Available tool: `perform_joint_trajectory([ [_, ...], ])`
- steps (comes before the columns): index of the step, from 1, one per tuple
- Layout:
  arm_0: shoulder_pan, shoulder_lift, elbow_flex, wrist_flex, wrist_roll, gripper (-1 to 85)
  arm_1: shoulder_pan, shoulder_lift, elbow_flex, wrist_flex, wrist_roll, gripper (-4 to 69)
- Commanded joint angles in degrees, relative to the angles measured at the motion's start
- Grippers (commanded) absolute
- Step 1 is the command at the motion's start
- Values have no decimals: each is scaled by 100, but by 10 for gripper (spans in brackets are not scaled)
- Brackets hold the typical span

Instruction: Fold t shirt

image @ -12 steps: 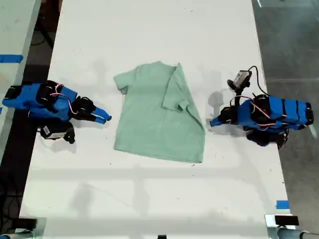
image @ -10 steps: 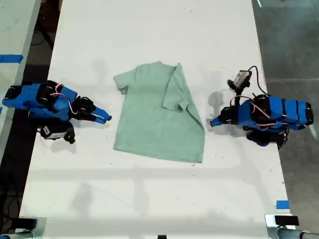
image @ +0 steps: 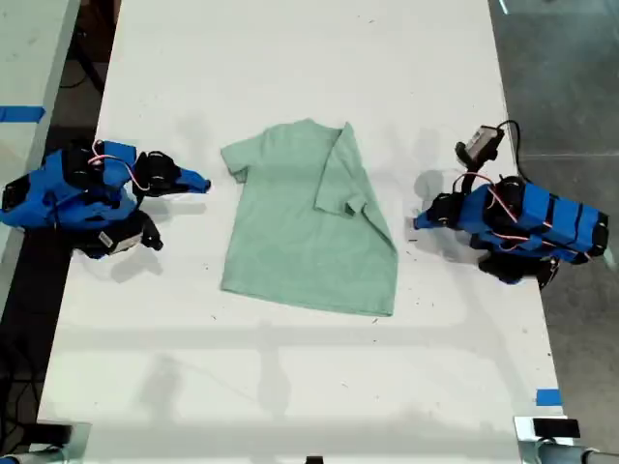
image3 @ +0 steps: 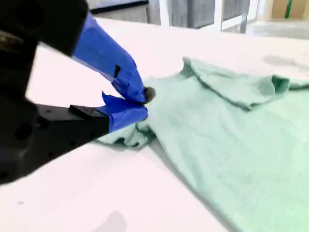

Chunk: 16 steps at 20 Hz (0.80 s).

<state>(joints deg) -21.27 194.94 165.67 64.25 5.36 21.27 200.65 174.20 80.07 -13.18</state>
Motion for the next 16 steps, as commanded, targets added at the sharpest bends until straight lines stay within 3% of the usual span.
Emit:
perform_joint_trajectory([
  [1,-220,-2171,-1925,211,325,0,44,44,0,0,-88,-1],
  [4,-1512,-4579,-3902,1143,1494,137,35,44,0,0,-88,-2],
  [8,-2795,-6847,-5062,1020,3252,162,18,44,0,9,-70,-2],
  [12,-3190,-8657,-5432,316,3621,169,26,44,9,9,-70,-2],
  [16,-3261,-9782,-5836,53,3744,164,35,44,9,0,-88,-2],
])
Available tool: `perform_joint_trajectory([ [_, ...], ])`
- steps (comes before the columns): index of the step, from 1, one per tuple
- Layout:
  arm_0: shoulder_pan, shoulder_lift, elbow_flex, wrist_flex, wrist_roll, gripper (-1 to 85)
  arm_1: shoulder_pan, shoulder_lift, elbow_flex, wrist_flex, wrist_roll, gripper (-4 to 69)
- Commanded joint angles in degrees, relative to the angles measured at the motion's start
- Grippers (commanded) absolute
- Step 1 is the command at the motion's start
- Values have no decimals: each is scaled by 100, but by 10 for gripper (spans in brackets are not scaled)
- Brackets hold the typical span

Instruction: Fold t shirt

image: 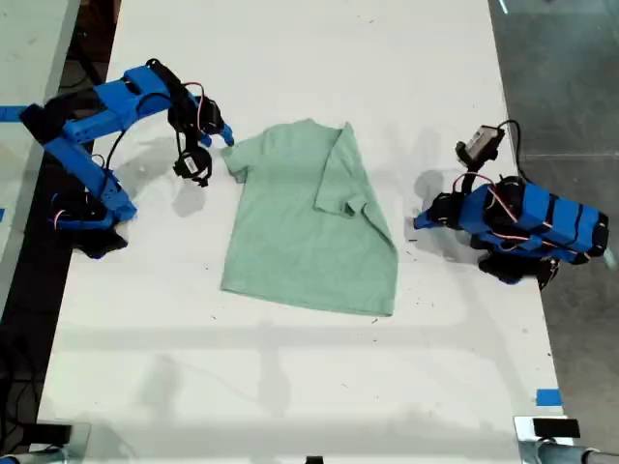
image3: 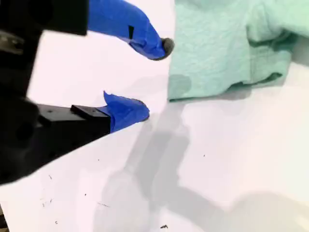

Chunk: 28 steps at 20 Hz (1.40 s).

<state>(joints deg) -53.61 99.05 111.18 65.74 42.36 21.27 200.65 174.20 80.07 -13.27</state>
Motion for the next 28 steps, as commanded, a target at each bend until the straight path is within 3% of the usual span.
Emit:
perform_joint_trajectory([
  [1,-9,-352,-483,-123,26,163,35,44,18,0,-79,-2],
  [6,176,-1345,-1090,-132,-35,148,26,44,18,-9,-88,-2],
  [9,255,-1934,-1397,-18,-53,73,26,44,18,-9,-88,-2],
  [11,167,-2276,-1723,290,-123,0,18,44,18,-9,-88,-2],
  [15,501,-2109,-2408,984,-334,0,18,44,18,-9,-88,-2],
  [20,1723,-2347,-5449,2549,-967,0,18,44,9,-9,-97,-2],
  [24,2382,-2435,-5722,2461,-1512,-1,18,44,9,-9,-88,-2],
  [28,3155,-2505,-5968,1802,-2021,-1,18,44,9,0,-79,-2],
])
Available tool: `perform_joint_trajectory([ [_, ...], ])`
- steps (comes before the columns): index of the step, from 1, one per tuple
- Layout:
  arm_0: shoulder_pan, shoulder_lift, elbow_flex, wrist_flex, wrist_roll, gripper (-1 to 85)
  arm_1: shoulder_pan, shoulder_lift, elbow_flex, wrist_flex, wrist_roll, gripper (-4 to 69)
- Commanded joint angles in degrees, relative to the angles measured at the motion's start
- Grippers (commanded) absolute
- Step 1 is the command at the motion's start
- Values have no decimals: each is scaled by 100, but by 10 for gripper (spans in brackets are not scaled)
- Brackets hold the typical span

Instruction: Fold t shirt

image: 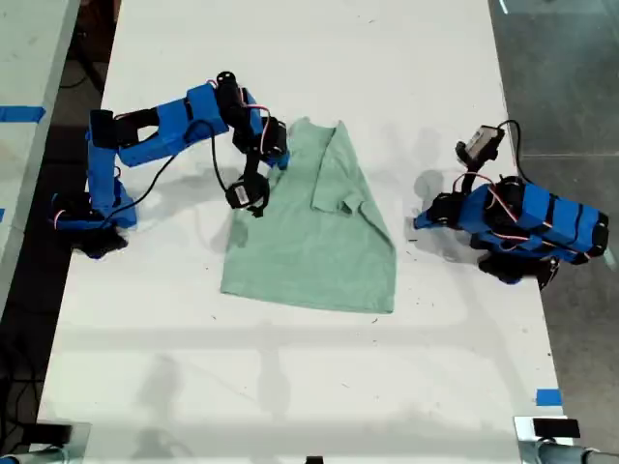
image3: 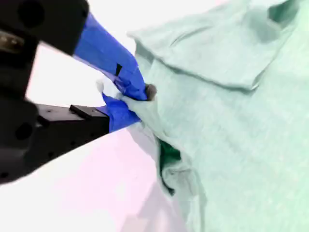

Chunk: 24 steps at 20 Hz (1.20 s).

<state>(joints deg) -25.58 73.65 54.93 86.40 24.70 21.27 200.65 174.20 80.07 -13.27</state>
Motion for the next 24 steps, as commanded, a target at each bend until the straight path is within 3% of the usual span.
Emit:
perform_joint_trajectory([
  [1,448,-53,-343,-448,-334,-1,18,44,9,0,-79,-2],
  [5,571,-659,-343,-1107,-633,-1,9,44,9,0,-79,-2],
  [7,589,-967,-343,-1433,-791,150,0,44,9,0,-79,-2],
  [10,606,-993,-352,-1582,-861,177,0,44,9,0,-88,-2],
  [12,571,-554,-352,-1450,-835,174,0,44,9,0,-97,-2],
  [13,536,-185,-352,-1345,-773,117,0,44,9,0,-97,-2],
  [14,492,246,-334,-1134,-782,0,0,44,9,0,-105,-2],
  [19,334,3278,563,-220,-642,0,0,44,9,0,-105,-2],
  [21,290,4834,2039,-316,-677,0,0,44,9,0,-97,-2],
  [24,62,7813,6082,-1784,-765,0,0,44,9,0,-88,-2],
])
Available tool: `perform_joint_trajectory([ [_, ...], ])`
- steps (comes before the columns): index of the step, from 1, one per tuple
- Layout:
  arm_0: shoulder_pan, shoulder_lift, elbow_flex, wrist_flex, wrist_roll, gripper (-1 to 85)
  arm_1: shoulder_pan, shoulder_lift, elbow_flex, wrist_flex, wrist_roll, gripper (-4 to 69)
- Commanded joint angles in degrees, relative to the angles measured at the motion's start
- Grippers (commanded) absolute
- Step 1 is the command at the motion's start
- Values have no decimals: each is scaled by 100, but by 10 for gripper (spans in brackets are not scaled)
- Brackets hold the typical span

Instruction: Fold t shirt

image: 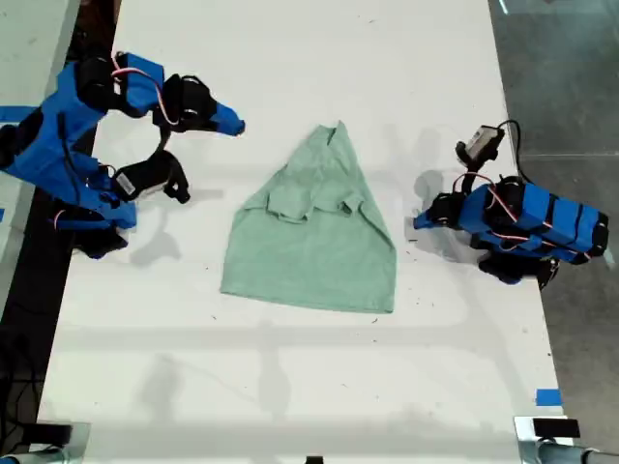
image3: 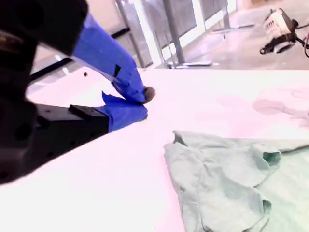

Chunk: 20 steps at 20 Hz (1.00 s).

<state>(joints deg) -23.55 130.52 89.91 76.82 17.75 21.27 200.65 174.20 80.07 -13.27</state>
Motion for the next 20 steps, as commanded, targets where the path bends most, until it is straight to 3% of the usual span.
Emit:
perform_joint_trajectory([
  [1,-149,2997,3832,-1160,-202,0,0,44,9,0,-79,-2],
  [4,-53,5511,6680,-1837,-439,0,26,44,26,-9,-79,-1],
  [7,-132,7541,8701,-1644,-439,0,18,44,35,-18,-53,0],
  [9,105,7611,8824,-1854,-483,0,35,44,44,-18,-44,0],
  [12,-290,7611,8903,-1784,-483,0,18,44,26,26,9,25],
  [14,-299,7611,8930,-1775,-580,0,0,44,35,-26,-44,-4],
  [20,-439,7611,8991,-1731,-712,0,0,44,-44,-246,-905,-4],
])
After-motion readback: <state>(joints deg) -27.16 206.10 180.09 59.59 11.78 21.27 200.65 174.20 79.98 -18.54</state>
